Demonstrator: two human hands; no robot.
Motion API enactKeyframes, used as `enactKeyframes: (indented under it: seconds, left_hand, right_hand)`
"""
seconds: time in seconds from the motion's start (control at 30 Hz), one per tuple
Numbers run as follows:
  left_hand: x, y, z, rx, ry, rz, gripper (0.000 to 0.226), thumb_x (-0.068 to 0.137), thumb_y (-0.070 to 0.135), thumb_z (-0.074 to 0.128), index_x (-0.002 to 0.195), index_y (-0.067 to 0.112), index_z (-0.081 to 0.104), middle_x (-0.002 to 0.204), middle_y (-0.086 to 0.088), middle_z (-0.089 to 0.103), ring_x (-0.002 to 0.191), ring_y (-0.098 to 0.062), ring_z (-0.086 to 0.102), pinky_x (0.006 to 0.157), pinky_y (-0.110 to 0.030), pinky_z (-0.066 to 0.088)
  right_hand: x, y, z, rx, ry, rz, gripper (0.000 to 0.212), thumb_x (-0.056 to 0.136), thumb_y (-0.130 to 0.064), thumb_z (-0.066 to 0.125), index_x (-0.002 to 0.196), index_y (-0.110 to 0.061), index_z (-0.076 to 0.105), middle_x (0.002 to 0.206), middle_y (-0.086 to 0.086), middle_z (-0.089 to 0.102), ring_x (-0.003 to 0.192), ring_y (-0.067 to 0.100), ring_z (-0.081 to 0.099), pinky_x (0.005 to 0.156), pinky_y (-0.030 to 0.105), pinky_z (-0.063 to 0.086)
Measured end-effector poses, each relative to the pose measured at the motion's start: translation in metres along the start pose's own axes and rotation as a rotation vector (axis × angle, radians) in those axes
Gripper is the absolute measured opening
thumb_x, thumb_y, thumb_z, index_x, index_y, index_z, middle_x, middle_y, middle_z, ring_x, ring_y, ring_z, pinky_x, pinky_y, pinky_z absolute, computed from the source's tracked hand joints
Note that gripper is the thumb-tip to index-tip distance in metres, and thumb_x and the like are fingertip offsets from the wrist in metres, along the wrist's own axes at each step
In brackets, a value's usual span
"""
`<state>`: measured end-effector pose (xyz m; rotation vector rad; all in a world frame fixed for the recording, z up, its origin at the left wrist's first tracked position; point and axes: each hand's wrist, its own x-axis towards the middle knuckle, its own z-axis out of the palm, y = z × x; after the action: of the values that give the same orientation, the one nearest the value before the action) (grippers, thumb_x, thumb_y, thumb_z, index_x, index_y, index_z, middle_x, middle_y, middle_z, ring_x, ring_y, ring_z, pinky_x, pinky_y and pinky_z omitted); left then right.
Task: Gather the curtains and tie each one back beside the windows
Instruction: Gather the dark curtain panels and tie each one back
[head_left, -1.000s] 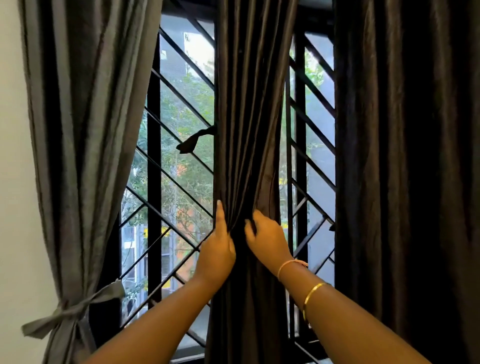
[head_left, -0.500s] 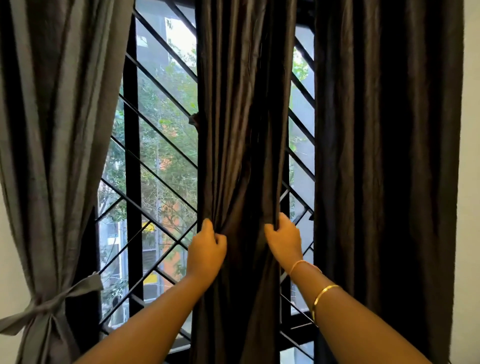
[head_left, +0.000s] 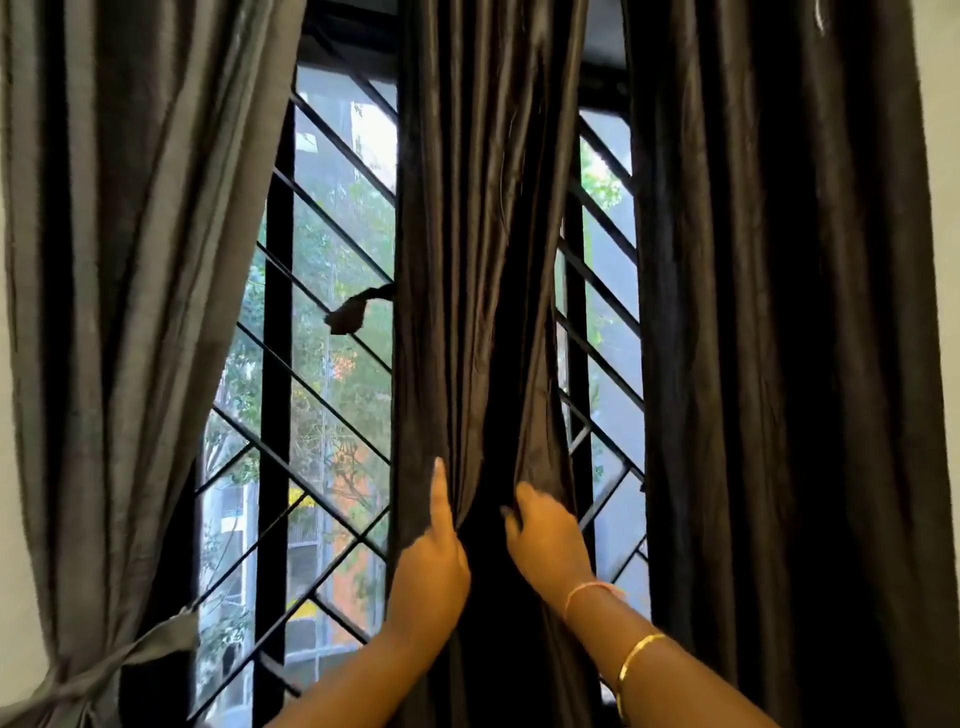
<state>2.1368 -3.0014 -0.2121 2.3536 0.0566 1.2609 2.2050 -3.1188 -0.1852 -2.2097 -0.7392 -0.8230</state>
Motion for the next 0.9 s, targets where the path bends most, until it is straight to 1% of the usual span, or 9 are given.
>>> enactKeyframes:
  seconds: [0.17, 0.2, 0.3, 0.37, 0.5, 0.6, 0.67, 0.77, 0.9]
  left_hand:
    - [0.01, 0.016, -0.002, -0.231, 0.038, -0.054, 0.088, 0.089, 0.017, 0.054, 0.146, 0.032, -0.011, 0.063, 0.004, 0.053, 0.049, -0.012, 0.051, 0.041, -0.019, 0.038]
    - [0.016, 0.02, -0.004, -0.298, 0.046, -0.112, 0.084, 0.088, 0.018, 0.056, 0.147, 0.03, -0.002, 0.074, 0.002, 0.059, 0.057, -0.014, 0.058, 0.043, -0.017, 0.042]
    - [0.037, 0.031, -0.013, -0.388, 0.058, -0.277, 0.056, 0.087, 0.027, 0.059, 0.137, 0.019, 0.035, 0.112, -0.005, 0.063, 0.092, -0.023, 0.063, 0.074, -0.03, 0.052]
    - [0.05, 0.036, -0.019, -0.438, 0.061, -0.33, 0.043, 0.089, 0.037, 0.057, 0.127, 0.017, 0.051, 0.116, -0.004, 0.063, 0.103, -0.024, 0.061, 0.083, -0.032, 0.049]
    - [0.069, 0.035, -0.024, -0.637, 0.05, -0.434, 0.03, 0.087, 0.046, 0.057, 0.106, 0.022, 0.062, 0.094, 0.004, 0.066, 0.086, -0.017, 0.063, 0.068, -0.027, 0.047]
    - [0.074, 0.03, -0.023, -0.724, 0.029, -0.461, 0.015, 0.086, 0.035, 0.061, 0.095, 0.024, 0.061, 0.082, 0.009, 0.063, 0.075, -0.009, 0.061, 0.058, -0.022, 0.045]
    - [0.074, 0.025, -0.025, -0.664, 0.009, -0.403, 0.005, 0.087, 0.029, 0.06, 0.087, 0.023, 0.061, 0.077, 0.007, 0.063, 0.068, -0.008, 0.06, 0.053, -0.019, 0.043]
    - [0.074, 0.021, -0.027, -0.44, 0.063, -0.227, 0.012, 0.089, 0.024, 0.058, 0.077, 0.021, 0.06, 0.073, -0.002, 0.06, 0.055, -0.011, 0.054, 0.044, -0.02, 0.039]
    - [0.071, 0.021, -0.023, -0.188, 0.18, -0.043, 0.017, 0.09, 0.026, 0.055, 0.102, 0.017, 0.063, 0.096, 0.0, 0.05, 0.06, -0.003, 0.048, 0.047, -0.013, 0.032]
  right_hand:
    - [0.008, -0.01, 0.0, 0.366, 0.093, 0.145, 0.031, 0.092, -0.028, 0.057, 0.071, -0.015, 0.037, 0.065, 0.001, 0.046, 0.063, 0.02, 0.047, 0.062, 0.037, 0.039]
    - [0.01, -0.01, -0.001, 0.434, 0.116, 0.188, 0.031, 0.091, -0.025, 0.059, 0.072, -0.016, 0.036, 0.064, -0.001, 0.045, 0.062, 0.019, 0.046, 0.061, 0.036, 0.038]
    - [0.02, -0.015, -0.006, 0.584, 0.18, 0.262, 0.02, 0.091, -0.025, 0.058, 0.087, -0.01, 0.045, 0.078, 0.006, 0.057, 0.077, 0.027, 0.056, 0.07, 0.039, 0.046]
    - [0.027, -0.019, -0.008, 0.625, 0.207, 0.295, 0.028, 0.094, -0.034, 0.053, 0.1, -0.007, 0.052, 0.094, 0.014, 0.063, 0.091, 0.032, 0.06, 0.079, 0.041, 0.047]
    - [0.04, -0.029, -0.016, 0.711, 0.2, 0.335, 0.052, 0.08, -0.062, 0.057, 0.097, -0.012, 0.056, 0.085, 0.002, 0.064, 0.086, 0.023, 0.063, 0.079, 0.04, 0.051]
    - [0.047, -0.029, -0.019, 0.719, 0.085, 0.294, 0.037, 0.074, -0.047, 0.074, 0.094, -0.02, 0.059, 0.091, -0.005, 0.067, 0.087, 0.017, 0.064, 0.08, 0.034, 0.053]
    - [0.052, -0.02, -0.023, 0.552, 0.035, 0.313, 0.033, 0.081, -0.032, 0.07, 0.106, -0.012, 0.064, 0.105, 0.008, 0.069, 0.098, 0.029, 0.064, 0.087, 0.041, 0.052]
    - [0.053, 0.005, -0.035, 0.295, 0.085, 0.434, 0.027, 0.086, -0.025, 0.058, 0.107, -0.007, 0.06, 0.111, 0.018, 0.064, 0.103, 0.039, 0.059, 0.086, 0.043, 0.05]
    - [0.044, 0.014, -0.037, 0.254, 0.179, 0.415, 0.035, 0.092, -0.028, 0.053, 0.118, -0.005, 0.05, 0.113, 0.021, 0.063, 0.105, 0.041, 0.058, 0.089, 0.048, 0.048]
